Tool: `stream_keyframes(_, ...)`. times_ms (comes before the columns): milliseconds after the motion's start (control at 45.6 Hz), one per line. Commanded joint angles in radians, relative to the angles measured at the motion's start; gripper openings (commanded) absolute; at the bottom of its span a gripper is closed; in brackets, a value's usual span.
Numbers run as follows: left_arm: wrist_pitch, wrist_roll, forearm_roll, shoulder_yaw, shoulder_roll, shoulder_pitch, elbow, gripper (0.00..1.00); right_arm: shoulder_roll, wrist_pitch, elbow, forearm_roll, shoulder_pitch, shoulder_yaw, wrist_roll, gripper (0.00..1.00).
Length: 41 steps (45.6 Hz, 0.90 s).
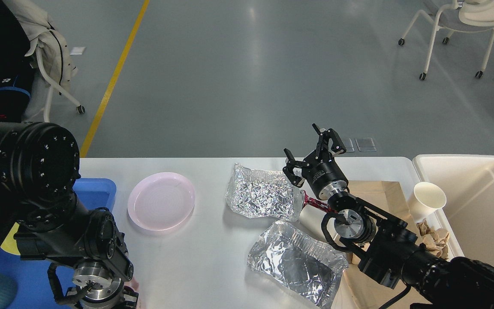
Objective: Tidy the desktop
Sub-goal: 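Close the left gripper on the pink cup rim, then lift the pink cup and carry it onto the blue tray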
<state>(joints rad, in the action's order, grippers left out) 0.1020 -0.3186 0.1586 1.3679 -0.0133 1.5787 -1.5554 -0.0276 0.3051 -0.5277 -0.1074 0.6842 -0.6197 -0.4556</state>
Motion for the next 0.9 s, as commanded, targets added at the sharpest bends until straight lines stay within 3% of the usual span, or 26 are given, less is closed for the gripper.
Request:
stream_keyframes(0, 0.099, 0.0, -0.001, 0.0, 0.032, 0.061, -0.008, 0.0, 0.0, 0.0, 0.0, 0.0, 0.0, 0.0, 0.0, 1.0)
stream_keyframes(416, 0.556, 0.0, -0.002, 0.028, 0.231, 0.444, -0.023, 0.0, 0.0, 0.0, 0.0, 0.0, 0.0, 0.0, 0.0, 1.0)
stream_keyframes(613, 0.846, 0.01, -0.002, 0.085, 0.312, 0.776, -0.04, 0.0, 0.0, -0.001, 0.0, 0.0, 0.0, 0.0, 0.0, 1.0)
stream_keyframes(876, 0.858, 0.009, -0.002, 0.137, 0.404, 1.084, -0.034, 0.0, 0.0, 0.0, 0.0, 0.0, -0.002, 0.0, 0.0, 1.0)
